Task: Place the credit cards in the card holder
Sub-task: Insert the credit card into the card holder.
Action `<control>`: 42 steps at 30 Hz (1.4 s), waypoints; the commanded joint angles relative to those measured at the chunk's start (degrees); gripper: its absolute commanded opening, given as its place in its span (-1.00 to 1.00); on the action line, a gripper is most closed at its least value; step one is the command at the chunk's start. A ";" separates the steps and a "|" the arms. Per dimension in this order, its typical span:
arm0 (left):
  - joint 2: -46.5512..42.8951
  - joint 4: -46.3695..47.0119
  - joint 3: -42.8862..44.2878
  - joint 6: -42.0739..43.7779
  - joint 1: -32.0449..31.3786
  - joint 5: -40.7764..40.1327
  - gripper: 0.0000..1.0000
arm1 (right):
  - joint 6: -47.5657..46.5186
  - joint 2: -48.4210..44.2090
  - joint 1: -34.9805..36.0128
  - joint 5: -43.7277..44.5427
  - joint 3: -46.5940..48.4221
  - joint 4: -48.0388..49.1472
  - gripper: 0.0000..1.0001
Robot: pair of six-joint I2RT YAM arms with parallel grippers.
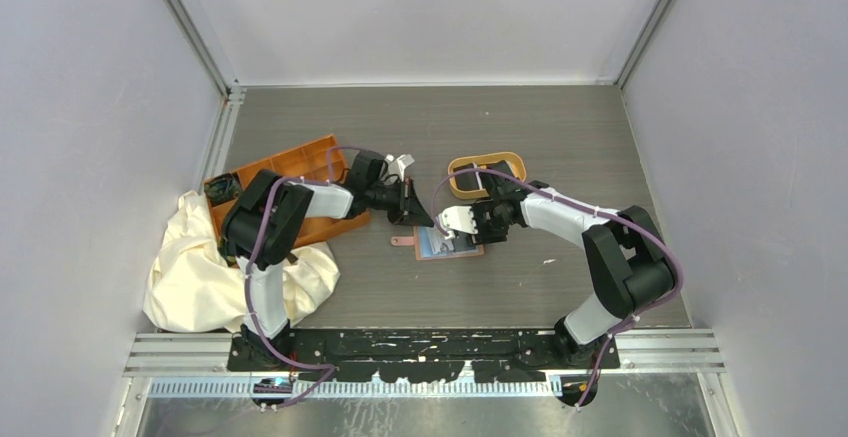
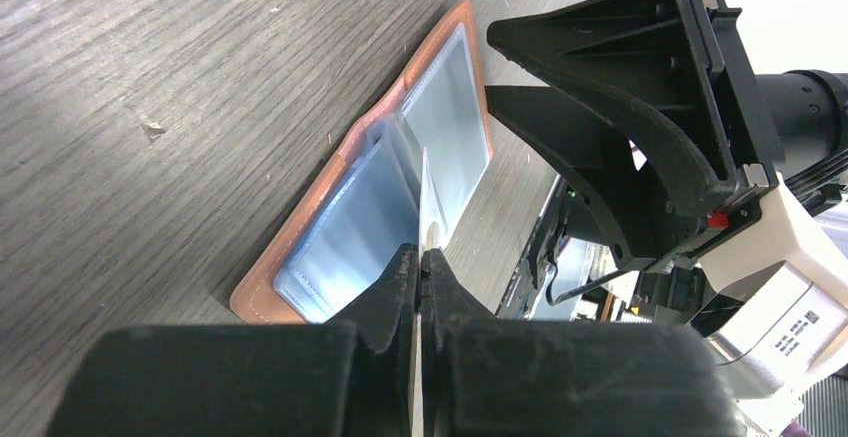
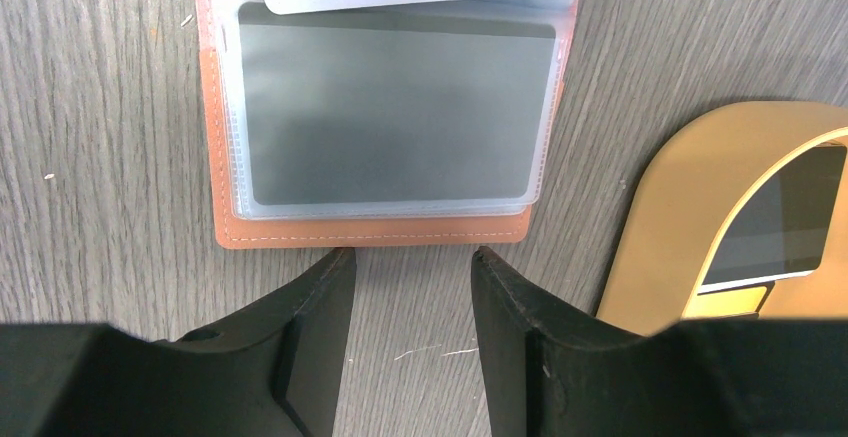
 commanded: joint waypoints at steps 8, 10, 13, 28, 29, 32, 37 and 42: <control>0.56 1.23 0.86 0.09 -0.26 -2.23 -1.00 | -0.11 1.72 0.46 -0.69 0.01 -0.53 0.04; 0.72 1.19 1.04 0.09 -0.59 -2.39 -1.00 | -0.10 1.69 0.46 -0.70 0.05 -0.52 0.04; 1.06 0.89 1.27 0.26 -1.00 -2.75 -1.00 | -0.06 1.70 0.47 -0.70 0.06 -0.64 0.04; 2.54 -1.97 3.15 1.02 -2.22 -3.05 -1.00 | 0.07 1.38 0.44 -0.96 0.23 -0.94 0.04; 2.65 -2.50 3.38 1.20 -2.27 -3.03 -1.00 | 0.07 1.39 0.46 -0.96 0.23 -1.00 0.03; 3.00 -4.26 4.07 1.53 -2.33 -3.16 -1.00 | 0.07 1.29 0.43 -0.96 0.23 -1.03 0.03; 3.40 -6.81 4.88 1.91 -2.37 -3.65 -1.00 | 0.07 1.20 0.48 -1.04 0.23 -1.14 0.03; 4.19 -8.92 6.24 2.39 -2.42 -3.24 -1.00 | 0.07 1.20 0.47 -1.05 0.23 -1.12 0.03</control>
